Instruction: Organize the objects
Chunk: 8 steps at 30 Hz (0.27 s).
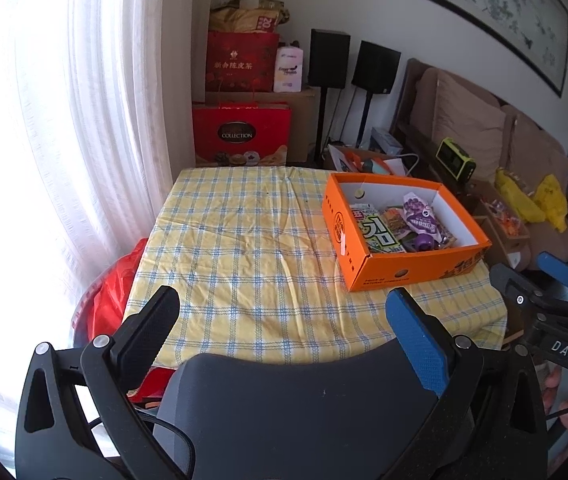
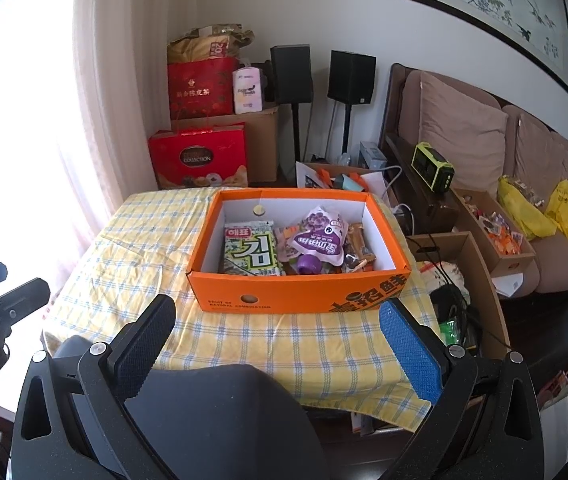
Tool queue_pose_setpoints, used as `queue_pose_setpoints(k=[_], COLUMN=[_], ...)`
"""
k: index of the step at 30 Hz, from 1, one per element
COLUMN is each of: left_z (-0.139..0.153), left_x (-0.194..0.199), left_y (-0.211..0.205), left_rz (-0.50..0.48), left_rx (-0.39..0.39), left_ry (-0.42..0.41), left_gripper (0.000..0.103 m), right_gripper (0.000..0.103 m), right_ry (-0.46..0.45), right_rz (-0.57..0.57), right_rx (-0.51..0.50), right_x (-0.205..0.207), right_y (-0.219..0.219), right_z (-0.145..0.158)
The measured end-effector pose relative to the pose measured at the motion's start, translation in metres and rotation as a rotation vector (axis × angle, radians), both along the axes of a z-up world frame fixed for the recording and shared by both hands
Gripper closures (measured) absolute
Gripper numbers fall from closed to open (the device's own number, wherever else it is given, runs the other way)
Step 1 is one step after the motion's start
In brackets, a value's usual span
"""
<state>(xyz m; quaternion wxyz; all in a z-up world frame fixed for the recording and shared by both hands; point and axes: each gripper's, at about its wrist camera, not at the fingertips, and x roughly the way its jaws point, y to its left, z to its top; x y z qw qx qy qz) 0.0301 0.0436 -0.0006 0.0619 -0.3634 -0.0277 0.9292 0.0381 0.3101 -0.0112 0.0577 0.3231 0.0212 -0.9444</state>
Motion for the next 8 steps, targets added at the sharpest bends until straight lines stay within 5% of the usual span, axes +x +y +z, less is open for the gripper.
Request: queue_pose_setpoints(k=[8], left_z=[-0.0015], left_x=[0.0000], left_y=[0.0011], left_rz=[-0.001], left_rx=[-0.001], left_ry=[0.000], left_gripper=[0.000], right_gripper=[0.000], right_ry=[0.000], right_rz=[-0.001], right_rx=[0.001], right_x=[-0.0005], right_y=[-0.0002], right_z=[-0.0005])
